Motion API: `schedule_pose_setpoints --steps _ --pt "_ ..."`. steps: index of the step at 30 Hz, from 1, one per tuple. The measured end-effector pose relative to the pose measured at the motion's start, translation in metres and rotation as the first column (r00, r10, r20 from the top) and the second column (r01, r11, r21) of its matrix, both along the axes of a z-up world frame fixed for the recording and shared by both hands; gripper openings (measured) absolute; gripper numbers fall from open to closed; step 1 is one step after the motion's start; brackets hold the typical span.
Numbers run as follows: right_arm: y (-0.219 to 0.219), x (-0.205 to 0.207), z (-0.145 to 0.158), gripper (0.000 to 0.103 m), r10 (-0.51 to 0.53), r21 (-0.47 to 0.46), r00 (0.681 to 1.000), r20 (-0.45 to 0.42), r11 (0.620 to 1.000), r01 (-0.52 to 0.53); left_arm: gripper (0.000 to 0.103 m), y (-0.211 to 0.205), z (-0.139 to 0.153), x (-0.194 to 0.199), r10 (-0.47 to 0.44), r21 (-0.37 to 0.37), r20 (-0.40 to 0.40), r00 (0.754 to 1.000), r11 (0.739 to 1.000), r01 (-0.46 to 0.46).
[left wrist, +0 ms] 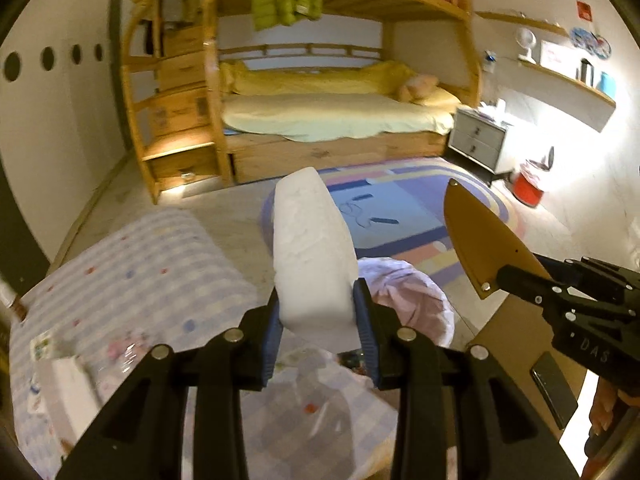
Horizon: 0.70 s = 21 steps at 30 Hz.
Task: Collect trash
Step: 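Open both tools over the pink bin to drop the foam block and cardboard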
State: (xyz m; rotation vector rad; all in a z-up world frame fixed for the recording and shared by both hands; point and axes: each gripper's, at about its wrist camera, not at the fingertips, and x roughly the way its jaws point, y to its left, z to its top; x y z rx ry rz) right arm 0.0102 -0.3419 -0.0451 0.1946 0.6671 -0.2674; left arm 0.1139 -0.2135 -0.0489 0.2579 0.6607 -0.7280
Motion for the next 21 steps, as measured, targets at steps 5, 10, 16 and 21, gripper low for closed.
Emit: schedule_pose_setpoints --steps 5,10,16,21 --pt "-0.025 0.015 -0.013 0.032 -0.031 0.013 0.999 -0.017 0.999 0.031 0.034 -0.037 -0.011 0.014 -0.054 0.022 -0.006 0.999 0.998 0.054" --pt "-0.049 0.032 -0.029 0.034 -0.051 0.033 0.998 -0.035 0.998 0.052 0.048 -0.058 -0.019 0.029 -0.075 0.026 -0.012 0.997 0.997 0.075" --pt "-0.071 0.047 -0.057 0.051 -0.072 0.115 0.994 -0.078 0.990 0.080 0.070 -0.051 -0.026 0.047 -0.002 0.024 -0.039 0.999 1.000 0.003" --pt "-0.059 0.028 -0.044 0.051 -0.081 0.142 0.996 -0.049 0.986 0.087 0.070 -0.009 -0.014 0.041 0.083 0.023 -0.022 0.996 0.996 -0.083"
